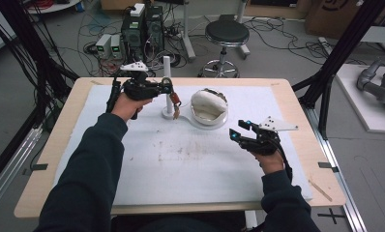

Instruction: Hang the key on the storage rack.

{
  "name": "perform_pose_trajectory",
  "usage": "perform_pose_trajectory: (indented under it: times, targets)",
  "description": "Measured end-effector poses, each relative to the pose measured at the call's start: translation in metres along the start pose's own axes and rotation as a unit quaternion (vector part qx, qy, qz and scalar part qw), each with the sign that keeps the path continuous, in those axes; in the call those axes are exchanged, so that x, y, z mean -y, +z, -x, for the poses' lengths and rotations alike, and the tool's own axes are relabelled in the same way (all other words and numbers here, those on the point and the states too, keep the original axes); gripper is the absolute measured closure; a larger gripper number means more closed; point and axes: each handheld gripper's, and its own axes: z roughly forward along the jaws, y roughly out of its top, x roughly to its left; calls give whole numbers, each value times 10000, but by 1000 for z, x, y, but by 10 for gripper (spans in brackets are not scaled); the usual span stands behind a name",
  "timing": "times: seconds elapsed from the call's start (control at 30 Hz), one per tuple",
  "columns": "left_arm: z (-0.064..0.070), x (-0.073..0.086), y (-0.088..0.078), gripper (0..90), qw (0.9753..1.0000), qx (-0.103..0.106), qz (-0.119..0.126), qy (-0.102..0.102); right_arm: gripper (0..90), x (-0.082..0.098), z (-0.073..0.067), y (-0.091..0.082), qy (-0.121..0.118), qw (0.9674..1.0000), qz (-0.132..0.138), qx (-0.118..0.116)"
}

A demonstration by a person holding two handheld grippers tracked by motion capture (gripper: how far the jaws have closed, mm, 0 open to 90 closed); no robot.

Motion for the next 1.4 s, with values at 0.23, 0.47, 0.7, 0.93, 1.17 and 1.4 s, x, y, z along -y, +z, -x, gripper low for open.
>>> perform_pose_trajectory:
  times: [0.23,0.47,0.7,0.93,1.17,1.4]
  targets:
    - [-13,1,-5,825,9996,-37,152,-229,445,1,1,-3,19,10000,-1,9]
    - [-21,4,2,825,9992,-57,156,-361,445,1,0,-2,-6,10000,-9,-25]
    - [-25,8,12,823,9985,-318,96,-444,447,2,2,-3,-1,10000,6,-10]
    - [-21,12,20,799,9965,-778,-27,-292,448,2,2,-6,6,10000,6,11]
    - [-19,28,6,482,9946,-955,-15,-396,445,3,6,-10,-10,9999,22,143]
    - [-13,42,-24,411,9938,-983,252,-447,434,3,8,-11,-2,9998,11,200]
